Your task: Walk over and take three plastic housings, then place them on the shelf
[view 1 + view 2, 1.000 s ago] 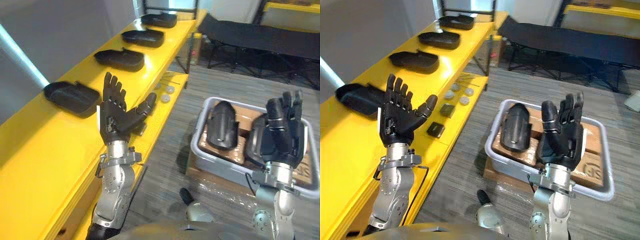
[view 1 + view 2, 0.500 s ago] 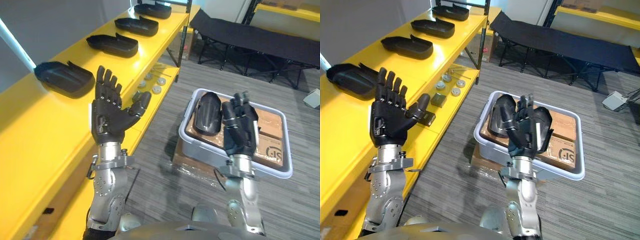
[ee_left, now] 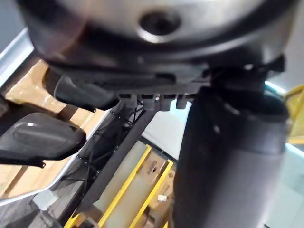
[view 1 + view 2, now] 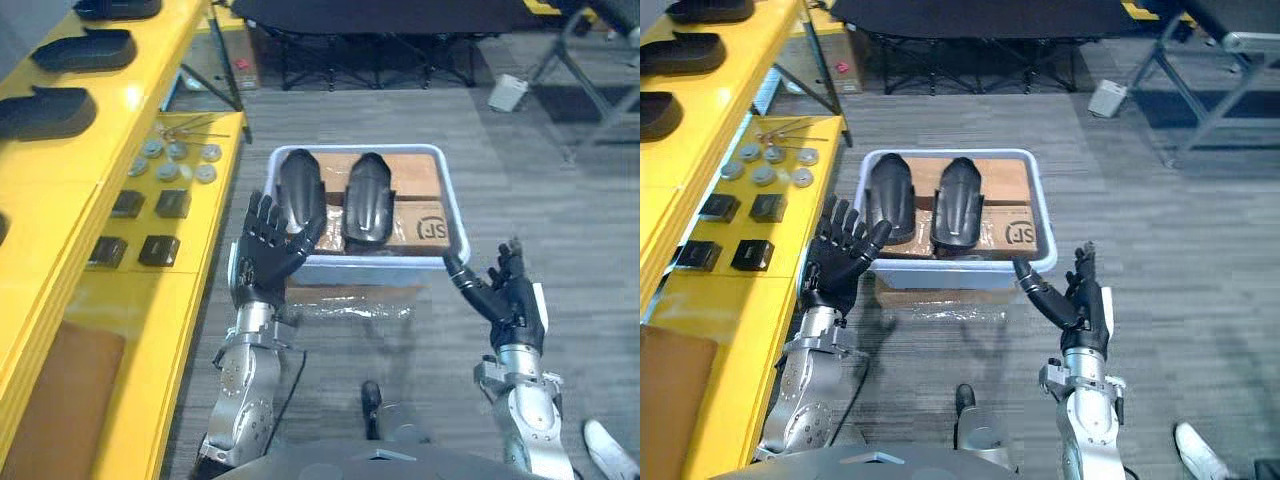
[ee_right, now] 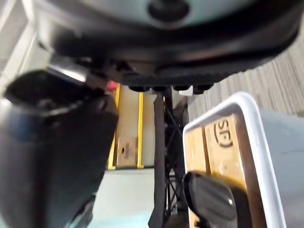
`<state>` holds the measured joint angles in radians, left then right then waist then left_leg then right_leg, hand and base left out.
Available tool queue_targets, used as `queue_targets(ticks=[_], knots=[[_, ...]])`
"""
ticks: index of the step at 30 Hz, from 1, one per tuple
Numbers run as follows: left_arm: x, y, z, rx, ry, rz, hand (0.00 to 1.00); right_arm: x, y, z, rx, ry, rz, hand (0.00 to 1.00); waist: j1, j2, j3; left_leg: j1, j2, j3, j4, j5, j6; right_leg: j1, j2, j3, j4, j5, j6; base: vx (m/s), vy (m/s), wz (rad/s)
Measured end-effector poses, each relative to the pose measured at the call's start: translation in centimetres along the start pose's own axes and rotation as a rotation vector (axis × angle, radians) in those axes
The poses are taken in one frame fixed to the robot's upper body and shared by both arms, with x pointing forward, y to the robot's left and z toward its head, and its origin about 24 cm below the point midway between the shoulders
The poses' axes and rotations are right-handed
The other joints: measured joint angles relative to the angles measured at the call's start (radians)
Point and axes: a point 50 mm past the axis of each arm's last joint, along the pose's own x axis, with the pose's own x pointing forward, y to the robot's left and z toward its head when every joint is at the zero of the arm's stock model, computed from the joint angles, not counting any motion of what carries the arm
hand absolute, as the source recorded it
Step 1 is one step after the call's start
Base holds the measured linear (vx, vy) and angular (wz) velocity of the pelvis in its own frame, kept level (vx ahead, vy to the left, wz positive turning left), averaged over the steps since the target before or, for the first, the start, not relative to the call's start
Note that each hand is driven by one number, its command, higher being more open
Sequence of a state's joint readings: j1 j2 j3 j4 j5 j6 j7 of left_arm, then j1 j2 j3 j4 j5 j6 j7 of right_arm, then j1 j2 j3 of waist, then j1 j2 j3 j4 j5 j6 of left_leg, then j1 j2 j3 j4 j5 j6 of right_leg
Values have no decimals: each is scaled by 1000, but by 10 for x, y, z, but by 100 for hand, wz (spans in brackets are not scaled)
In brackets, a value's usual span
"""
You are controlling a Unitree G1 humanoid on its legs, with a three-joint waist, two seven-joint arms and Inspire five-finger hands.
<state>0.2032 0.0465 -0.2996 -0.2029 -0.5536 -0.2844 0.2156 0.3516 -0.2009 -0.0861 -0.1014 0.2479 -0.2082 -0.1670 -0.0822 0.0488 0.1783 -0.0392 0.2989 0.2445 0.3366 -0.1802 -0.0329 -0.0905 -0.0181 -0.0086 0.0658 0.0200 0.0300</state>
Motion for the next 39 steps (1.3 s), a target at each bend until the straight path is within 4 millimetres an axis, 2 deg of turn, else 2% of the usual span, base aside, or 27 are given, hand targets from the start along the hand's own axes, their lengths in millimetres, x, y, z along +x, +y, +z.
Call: queue_targets(ticks=[1,2,4,6,9,10,11,13,14,16,17,18,19,21,22,24,26,27,31,35,36,39], knots=[[0,0,0,8,0,-6,100,2,0,0,4,10,-7,100,0,10,-5,22,-8,-5,-43,-6,6,0,5,4,-22,20,5,-58,64,-48],[1,0,1,20,3,-17,100,5,1,-2,9,23,-17,100,-2,10,-5,47,-17,-3,-95,-11,-2,-2,5,9,-43,40,12,-76,90,-24],[2,0,1,44,19,-53,100,10,0,-11,3,65,-47,100,4,-1,-3,48,-37,1,-129,-6,-40,-3,-5,4,-86,78,32,-93,89,-8],[2,1,-1,83,53,-97,100,26,-7,-31,0,141,-128,100,27,-12,3,24,-68,-3,-120,-1,-71,8,-54,-58,-146,99,43,-147,150,4],[2,2,-3,166,99,-160,100,53,-26,-42,49,198,-298,100,56,-7,19,-39,-103,-50,-78,-4,-81,-7,-105,-133,-144,125,56,-133,134,36],[1,2,-4,187,110,-174,100,59,-30,-42,54,204,-325,100,61,-14,24,-55,-109,-62,-70,-4,-82,-13,-112,-143,-144,127,58,-109,100,47],[1,3,-4,217,119,-196,100,70,-36,-37,67,196,-357,100,72,-4,31,-74,-116,-76,-56,-1,-86,-18,-120,-153,-144,136,64,-94,78,33],[8,1,-1,247,125,-246,100,105,-45,-9,40,120,-396,100,102,-7,81,-142,-123,-110,0,-9,-87,-44,-131,-174,-144,155,71,-108,55,32],[10,0,0,255,127,-262,100,114,-48,0,30,96,-400,100,106,-8,93,-163,-125,-118,14,-9,-87,-52,-133,-182,-144,159,72,-131,32,36],[15,-3,3,271,124,-299,100,147,-62,39,-21,18,-423,100,120,-7,156,-221,-132,-152,57,-11,-84,-72,-139,-211,-144,182,76,-150,24,34],[16,-3,3,272,126,-304,100,154,-65,49,-35,-3,-427,100,127,-5,167,-237,-133,-160,70,-15,-82,-79,-139,-216,-144,186,78,-129,33,23],[15,-3,2,275,132,-311,100,165,-73,68,-63,-44,-436,100,137,2,189,-263,-133,-170,89,-18,-79,-89,-139,-228,-144,194,80,-92,40,21],[15,-1,2,279,138,-314,100,173,-79,87,-69,-82,-439,100,140,14,216,-280,-136,-183,104,-20,-77,-93,-140,-244,-144,206,79,-85,44,20],[14,2,-1,290,160,-315,100,183,-89,112,-65,-117,-446,100,148,33,233,-317,-142,-198,128,-23,-71,-109,-144,-261,-144,214,82,-84,65,21],[13,4,-5,289,181,-310,100,186,-96,123,-60,-129,-461,100,160,45,239,-338,-147,-207,145,-27,-67,-118,-147,-263,-143,218,85,-77,82,17],[11,8,-11,292,206,-298,100,192,-95,137,-28,-148,-452,100,167,55,242,-372,-149,-216,176,-38,-62,-134,-149,-264,-143,225,88,-77,97,6],[13,10,-20,300,240,-300,100,196,-99,153,-49,-171,-461,100,178,78,257,-398,-149,-222,222,-58,-53,-137,-149,-266,-143,234,89,-112,130,-1],[12,9,-27,301,269,-306,100,197,-103,168,-71,-191,-488,100,193,93,265,-425,-149,-222,258,-75,-46,-147,-149,-265,-143,243,90,-100,108,-7],[8,12,-39,305,315,-294,100,203,-101,188,-47,-207,-537,100,210,98,270,-484,-150,-219,315,-94,-30,-184,-153,-267,-143,265,86,-140,141,-9],[9,12,-50,266,357,-259,100,198,-124,219,-31,-207,-650,100,246,128,300,-543,-165,-221,350,-99,-14,-223,-166,-296,-143,276,77,-127,117,3],[9,13,-51,259,363,-245,100,197,-128,226,-33,-198,-670,100,247,142,312,-556,-167,-227,357,-95,-15,-228,-167,-306,-143,275,72,-89,96,6],[8,17,-56,261,370,-222,100,198,-128,227,-63,-138,-682,100,260,150,315,-586,-167,-227,363,-93,-14,-259,-168,-309,-135,275,67,-62,81,-1]])
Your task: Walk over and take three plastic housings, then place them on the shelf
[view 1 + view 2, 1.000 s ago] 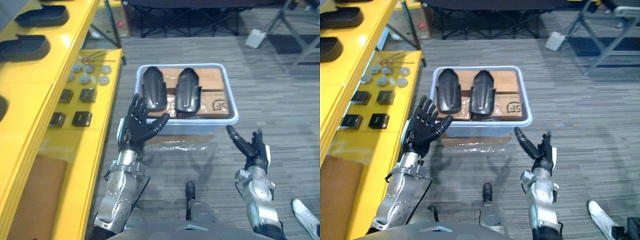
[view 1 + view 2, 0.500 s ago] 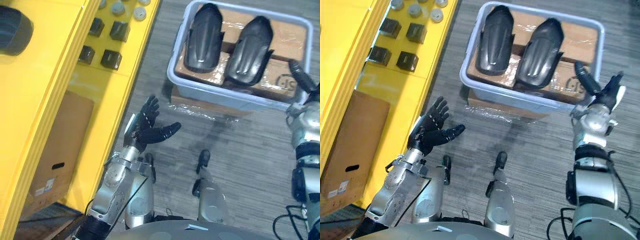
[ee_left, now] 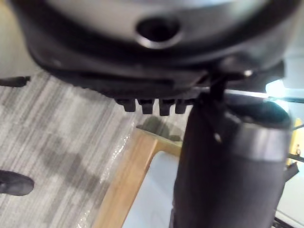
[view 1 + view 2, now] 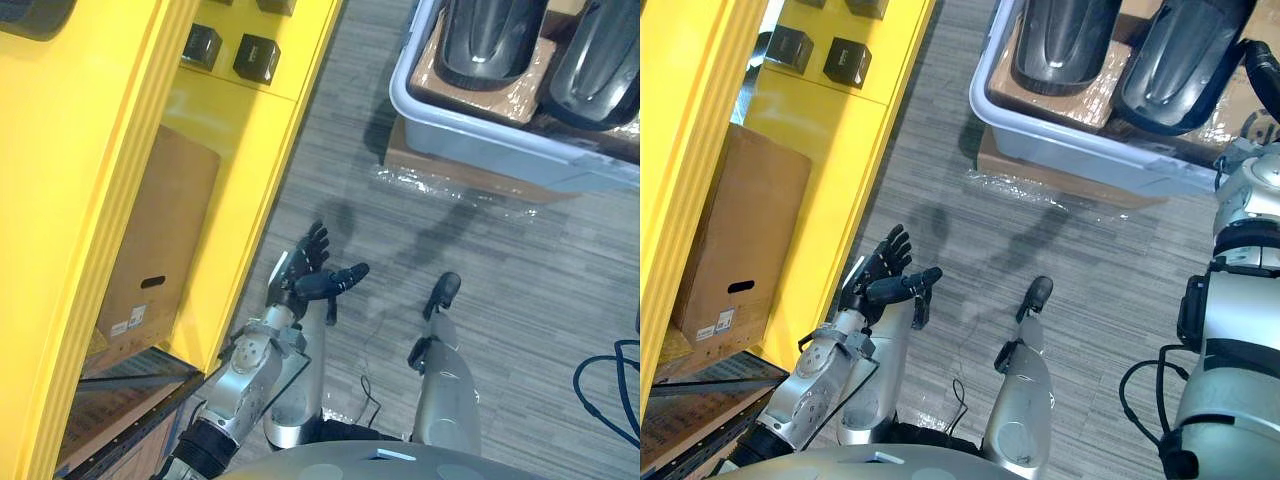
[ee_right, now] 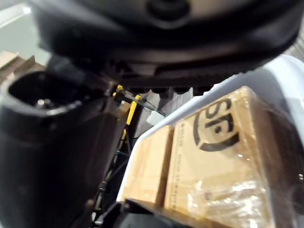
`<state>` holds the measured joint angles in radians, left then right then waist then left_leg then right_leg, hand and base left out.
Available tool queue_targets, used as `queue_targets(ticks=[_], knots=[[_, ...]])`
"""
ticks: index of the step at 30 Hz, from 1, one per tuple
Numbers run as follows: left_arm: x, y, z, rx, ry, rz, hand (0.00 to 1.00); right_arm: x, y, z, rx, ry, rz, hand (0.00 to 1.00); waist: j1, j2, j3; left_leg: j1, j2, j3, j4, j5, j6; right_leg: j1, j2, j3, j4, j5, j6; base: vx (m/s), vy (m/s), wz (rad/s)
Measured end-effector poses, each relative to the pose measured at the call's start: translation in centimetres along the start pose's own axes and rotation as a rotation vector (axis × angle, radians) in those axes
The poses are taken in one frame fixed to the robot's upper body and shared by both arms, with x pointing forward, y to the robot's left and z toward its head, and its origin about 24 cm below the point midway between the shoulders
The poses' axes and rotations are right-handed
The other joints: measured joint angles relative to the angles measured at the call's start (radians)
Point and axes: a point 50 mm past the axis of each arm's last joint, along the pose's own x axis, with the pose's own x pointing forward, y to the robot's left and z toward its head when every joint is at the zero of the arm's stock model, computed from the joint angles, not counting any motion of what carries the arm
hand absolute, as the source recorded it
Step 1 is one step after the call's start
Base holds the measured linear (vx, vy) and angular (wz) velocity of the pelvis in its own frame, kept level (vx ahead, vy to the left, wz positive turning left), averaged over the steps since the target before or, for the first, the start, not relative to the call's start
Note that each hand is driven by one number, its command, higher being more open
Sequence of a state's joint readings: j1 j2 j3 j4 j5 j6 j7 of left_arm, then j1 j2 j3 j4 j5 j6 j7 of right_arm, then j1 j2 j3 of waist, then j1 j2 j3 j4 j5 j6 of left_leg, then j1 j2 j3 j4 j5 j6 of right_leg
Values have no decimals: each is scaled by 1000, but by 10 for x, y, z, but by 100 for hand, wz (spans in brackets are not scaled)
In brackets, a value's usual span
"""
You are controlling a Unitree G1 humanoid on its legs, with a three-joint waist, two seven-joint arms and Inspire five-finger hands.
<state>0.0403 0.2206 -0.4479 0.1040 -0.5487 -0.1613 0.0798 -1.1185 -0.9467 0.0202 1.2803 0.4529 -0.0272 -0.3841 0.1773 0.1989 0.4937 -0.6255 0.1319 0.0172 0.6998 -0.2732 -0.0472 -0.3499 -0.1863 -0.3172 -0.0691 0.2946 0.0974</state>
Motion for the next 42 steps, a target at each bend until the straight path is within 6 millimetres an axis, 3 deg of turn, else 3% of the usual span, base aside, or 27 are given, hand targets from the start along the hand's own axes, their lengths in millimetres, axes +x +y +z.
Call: queue_targets(ticks=[2,5,7,17,18,22,27,31,35,42], knots=[[1,-1,-3,-5,4,4,100,0,-2,-7,-64,34,-14,100,13,7,2,-5,0,-1,3,1,0,-4,0,-1,1,5,7,-23,55,0],[2,-5,-3,-37,-11,1,100,0,-1,-1,-109,22,-42,100,21,8,2,-34,0,-8,14,1,0,-29,-1,-9,14,5,7,-32,68,3],[4,-8,-6,-36,-6,-4,100,3,-11,1,-135,31,-78,100,46,8,1,-35,-4,-6,13,1,1,-32,-5,-11,16,5,7,-42,54,1],[4,-9,-13,-43,8,-1,100,6,-22,3,-328,26,-94,100,70,14,-2,-64,-15,-15,15,6,10,-53,-17,-40,26,5,7,-48,49,4],[4,-10,-13,-43,8,-1,100,7,-24,2,-341,43,-99,0,71,15,-3,-64,-16,-15,16,6,11,-53,-19,-46,30,5,7,-41,60,4],[4,-9,-13,-43,3,2,100,6,-28,-6,-392,138,-99,0,74,15,-3,-64,-16,-21,19,6,11,-51,-19,-65,41,4,7,-49,48,4],[4,-7,-12,-44,1,12,100,11,-58,0,-521,194,-175,0,91,15,-3,-64,-14,-27,25,7,14,-46,-19,-80,53,-4,-6,-60,41,3],[1,-4,-13,-47,1,26,100,10,-63,-5,-557,256,-153,0,89,15,-3,-52,-8,-29,27,8,14,-40,-18,-91,72,-19,-25,-58,34,1],[-7,-1,-13,-47,5,35,100,7,-54,-21,-553,316,-66,0,89,15,-3,-33,-3,-29,25,9,14,-20,-13,-95,72,-29,-39,-48,25,0],[-10,15,0,-55,-48,127,100,3,-26,-29,-593,180,30,0,77,11,0,-9,4,-38,22,11,9,3,-5,-95,83,-31,-42,-44,30,3]])
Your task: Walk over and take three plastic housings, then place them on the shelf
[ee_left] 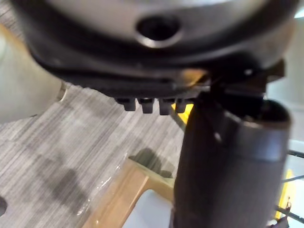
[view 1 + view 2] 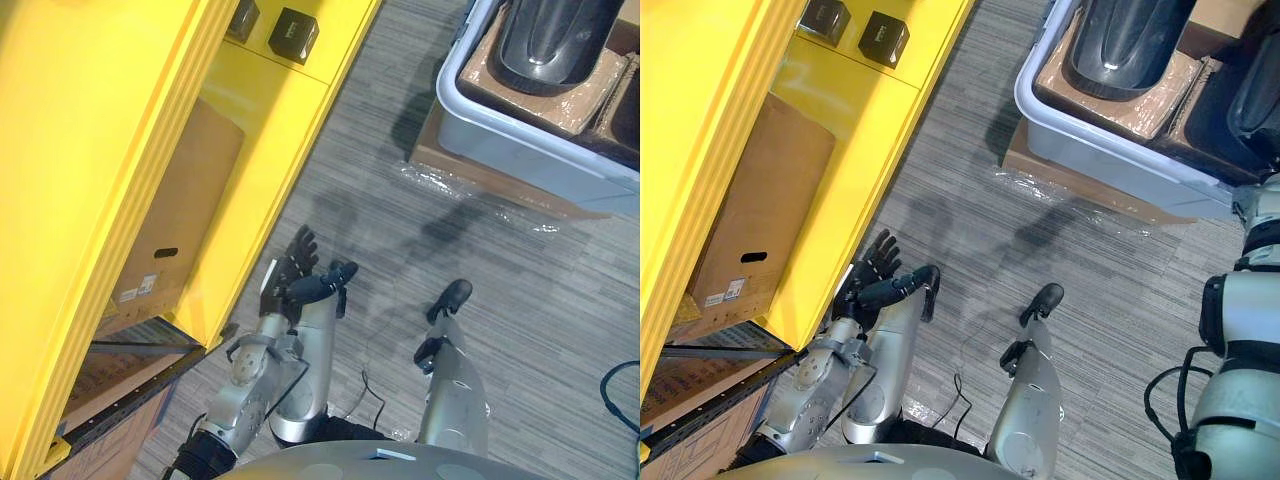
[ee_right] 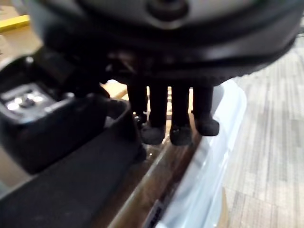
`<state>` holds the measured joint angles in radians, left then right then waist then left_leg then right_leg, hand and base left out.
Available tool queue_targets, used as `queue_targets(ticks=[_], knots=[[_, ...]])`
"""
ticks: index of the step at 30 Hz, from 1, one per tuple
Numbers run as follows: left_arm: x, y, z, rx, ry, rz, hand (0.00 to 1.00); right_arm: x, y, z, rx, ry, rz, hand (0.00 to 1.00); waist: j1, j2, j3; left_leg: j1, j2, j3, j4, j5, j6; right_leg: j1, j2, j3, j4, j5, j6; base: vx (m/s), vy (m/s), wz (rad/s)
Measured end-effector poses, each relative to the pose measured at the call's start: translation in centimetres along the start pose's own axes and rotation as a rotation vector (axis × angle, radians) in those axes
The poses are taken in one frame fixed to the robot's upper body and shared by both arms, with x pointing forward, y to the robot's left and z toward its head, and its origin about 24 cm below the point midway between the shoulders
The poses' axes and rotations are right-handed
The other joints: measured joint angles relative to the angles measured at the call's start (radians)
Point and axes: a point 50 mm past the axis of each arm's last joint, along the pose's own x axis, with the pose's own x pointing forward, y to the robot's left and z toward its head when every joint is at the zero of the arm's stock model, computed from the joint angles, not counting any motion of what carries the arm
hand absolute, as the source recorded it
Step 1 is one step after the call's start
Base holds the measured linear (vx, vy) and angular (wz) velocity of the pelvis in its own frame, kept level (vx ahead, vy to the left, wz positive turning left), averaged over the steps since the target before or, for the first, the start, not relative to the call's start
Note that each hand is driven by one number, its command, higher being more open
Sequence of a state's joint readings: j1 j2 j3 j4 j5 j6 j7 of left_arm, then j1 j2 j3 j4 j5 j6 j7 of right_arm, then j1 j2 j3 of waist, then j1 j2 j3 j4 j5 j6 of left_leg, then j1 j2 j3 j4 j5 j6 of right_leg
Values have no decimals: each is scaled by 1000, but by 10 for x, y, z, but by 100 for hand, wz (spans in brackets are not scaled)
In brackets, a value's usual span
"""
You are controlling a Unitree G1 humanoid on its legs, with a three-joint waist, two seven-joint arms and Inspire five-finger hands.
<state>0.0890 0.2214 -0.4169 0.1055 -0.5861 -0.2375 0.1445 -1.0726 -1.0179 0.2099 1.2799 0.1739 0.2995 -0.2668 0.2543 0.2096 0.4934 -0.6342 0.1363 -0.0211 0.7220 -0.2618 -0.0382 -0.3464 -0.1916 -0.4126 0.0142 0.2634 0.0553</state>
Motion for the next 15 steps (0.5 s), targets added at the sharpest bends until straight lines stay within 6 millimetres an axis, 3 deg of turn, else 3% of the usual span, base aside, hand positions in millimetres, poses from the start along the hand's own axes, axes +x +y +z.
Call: queue_targets(ticks=[8,10,15], knots=[[3,24,35,21,-130,96,100,-17,46,9,-45,-180,66,0,-38,-38,21,57,9,8,-44,17,-14,33,4,4,0,-8,-6,-40,22,0],[3,27,37,27,-136,102,100,-24,61,6,-55,-205,93,0,-44,-62,22,74,17,10,-60,24,-23,40,11,6,0,-9,-6,-21,-6,-4],[0,26,41,32,-147,73,100,-36,77,11,-69,-282,88,0,-65,-113,25,99,29,11,-81,35,-34,52,23,8,0,-12,-10,-35,-7,-4]])
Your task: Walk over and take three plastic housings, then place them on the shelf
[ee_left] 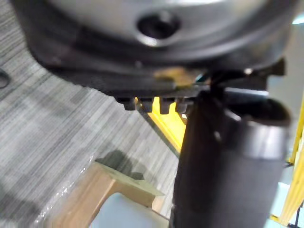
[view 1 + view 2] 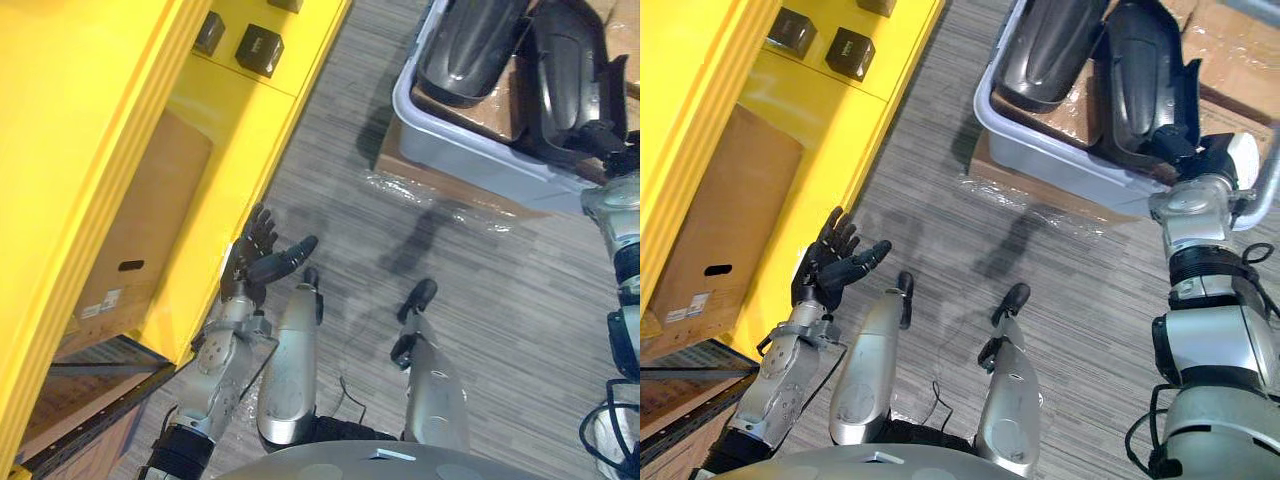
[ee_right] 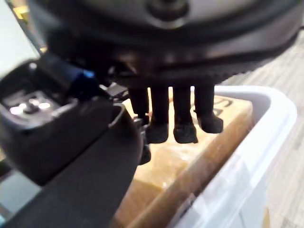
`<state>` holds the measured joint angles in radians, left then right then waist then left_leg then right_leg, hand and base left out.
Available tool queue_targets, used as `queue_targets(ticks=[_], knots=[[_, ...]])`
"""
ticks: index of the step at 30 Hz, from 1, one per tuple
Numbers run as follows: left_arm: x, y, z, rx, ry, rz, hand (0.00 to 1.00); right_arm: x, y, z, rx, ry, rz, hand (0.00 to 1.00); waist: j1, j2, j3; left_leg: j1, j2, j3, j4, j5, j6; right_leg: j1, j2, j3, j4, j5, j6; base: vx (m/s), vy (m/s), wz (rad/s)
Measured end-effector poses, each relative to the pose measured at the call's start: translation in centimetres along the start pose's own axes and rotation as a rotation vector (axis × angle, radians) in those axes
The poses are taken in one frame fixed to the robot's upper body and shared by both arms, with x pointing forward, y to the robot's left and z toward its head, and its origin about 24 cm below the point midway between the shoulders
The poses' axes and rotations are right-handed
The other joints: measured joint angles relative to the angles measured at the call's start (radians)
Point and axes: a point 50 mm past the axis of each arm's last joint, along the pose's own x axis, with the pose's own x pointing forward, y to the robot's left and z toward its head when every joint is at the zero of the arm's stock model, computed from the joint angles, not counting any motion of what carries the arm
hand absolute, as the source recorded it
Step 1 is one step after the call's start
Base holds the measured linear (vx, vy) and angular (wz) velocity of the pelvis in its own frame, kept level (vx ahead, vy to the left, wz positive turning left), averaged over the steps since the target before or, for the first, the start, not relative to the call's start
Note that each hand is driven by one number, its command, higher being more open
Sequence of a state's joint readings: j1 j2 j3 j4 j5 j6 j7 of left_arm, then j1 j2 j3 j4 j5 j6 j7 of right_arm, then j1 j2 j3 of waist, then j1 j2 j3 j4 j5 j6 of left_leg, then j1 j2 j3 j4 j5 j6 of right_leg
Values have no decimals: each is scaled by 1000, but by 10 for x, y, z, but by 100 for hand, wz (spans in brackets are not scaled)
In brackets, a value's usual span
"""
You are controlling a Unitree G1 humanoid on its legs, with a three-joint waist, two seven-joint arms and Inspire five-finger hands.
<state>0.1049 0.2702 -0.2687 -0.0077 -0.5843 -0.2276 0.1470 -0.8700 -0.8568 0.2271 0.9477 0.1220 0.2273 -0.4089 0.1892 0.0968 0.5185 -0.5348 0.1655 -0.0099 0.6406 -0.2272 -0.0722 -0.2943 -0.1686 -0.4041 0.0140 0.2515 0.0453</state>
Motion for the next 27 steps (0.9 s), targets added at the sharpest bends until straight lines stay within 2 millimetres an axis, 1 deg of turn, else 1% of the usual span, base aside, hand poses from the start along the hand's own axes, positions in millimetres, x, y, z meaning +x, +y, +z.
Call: queue_targets(ticks=[1,4,6,8,9,11,14,15,16,17,19,20,21,22,23,25,27], knots=[[-2,-3,7,-6,-25,-26,100,-2,1,5,6,-30,-9,0,-8,-16,-1,7,3,4,-3,1,-1,2,2,5,0,-1,-2,-54,12,-8],[-2,-10,19,-15,-71,-86,100,-6,0,9,-15,-84,-56,0,-20,-41,1,43,3,10,-19,5,-4,27,2,13,-1,-4,-4,-48,23,-4],[0,-14,31,-45,-100,-154,100,-11,0,15,-11,-133,-90,0,-32,-74,0,76,3,24,-41,10,-6,42,0,24,-2,-17,-13,-48,21,-10],[6,-18,39,-58,-108,-213,100,-14,1,20,5,-155,-117,0,-43,-92,0,98,3,31,-55,13,-5,58,1,28,-10,-18,-12,-40,14,-6],[9,-22,42,-55,-99,-250,100,-15,1,22,18,-162,-124,0,-52,-98,0,113,4,32,-60,18,-13,71,2,29,-18,-16,-11,-30,16,-2],[13,-28,47,-72,-85,-299,100,-19,1,25,21,-187,-134,0,-59,-111,0,136,5,45,-71,19,-14,82,2,40,-20,-16,-10,-13,30,-12],[23,-39,52,-173,-32,-372,100,-24,1,32,15,-244,-148,0,-74,-123,-3,172,7,69,-88,17,-15,104,3,56,-35,-10,-2,-3,37,-17],[26,-42,53,-199,-14,-385,100,-27,3,35,13,-265,-151,0,-83,-127,-5,180,8,72,-93,17,-16,108,3,57,-36,-10,-2,10,43,-19],[30,-46,54,-228,13,-404,100,-31,8,39,8,-294,-147,0,-88,-137,-10,195,10,88,-105,17,-17,108,3,68,-38,-9,0,16,34,-20],[32,-48,54,-233,26,-414,100,-34,9,42,6,-309,-146,0,-90,-139,-12,201,12,94,-108,17,-17,109,5,76,-37,-6,4,19,31,-25],[42,-59,50,-281,94,-454,100,-44,14,47,-16,-384,-149,0,-105,-141,-13,230,17,102,-127,18,-21,126,9,83,-39,-6,4,35,27,-9],[44,-61,49,-290,110,-455,100,-48,16,48,-15,-401,-144,0,-110,-142,-14,240,18,103,-132,19,-22,133,10,83,-40,-7,5,49,22,-10],[47,-62,46,-328,142,-444,100,-56,24,49,-7,-429,-124,0,-114,-153,-25,261,20,115,-149,21,-26,141,13,90,-47,-7,5,51,15,-21],[50,-63,43,-381,162,-432,100,-64,33,48,0,-459,-101,0,-118,-167,-46,267,22,126,-167,23,-29,140,16,102,-55,-9,6,68,13,-20],[51,-63,42,-403,170,-426,100,-68,37,46,-3,-472,-91,0,-123,-172,-57,268,22,127,-173,23,-30,140,16,101,-58,-10,6,59,9,-15],[53,-66,41,-511,197,-417,100,-79,47,42,-22,-522,-70,0,-137,-187,-81,290,24,144,-190,24,-32,143,20,111,-67,-10,6,64,24,-13],[58,-72,40,-584,220,-423,100,-84,53,37,-44,-541,-54,0,-140,-187,-90,308,25,148,-197,24,-33,156,21,115,-67,-9,6,39,37,-7]])
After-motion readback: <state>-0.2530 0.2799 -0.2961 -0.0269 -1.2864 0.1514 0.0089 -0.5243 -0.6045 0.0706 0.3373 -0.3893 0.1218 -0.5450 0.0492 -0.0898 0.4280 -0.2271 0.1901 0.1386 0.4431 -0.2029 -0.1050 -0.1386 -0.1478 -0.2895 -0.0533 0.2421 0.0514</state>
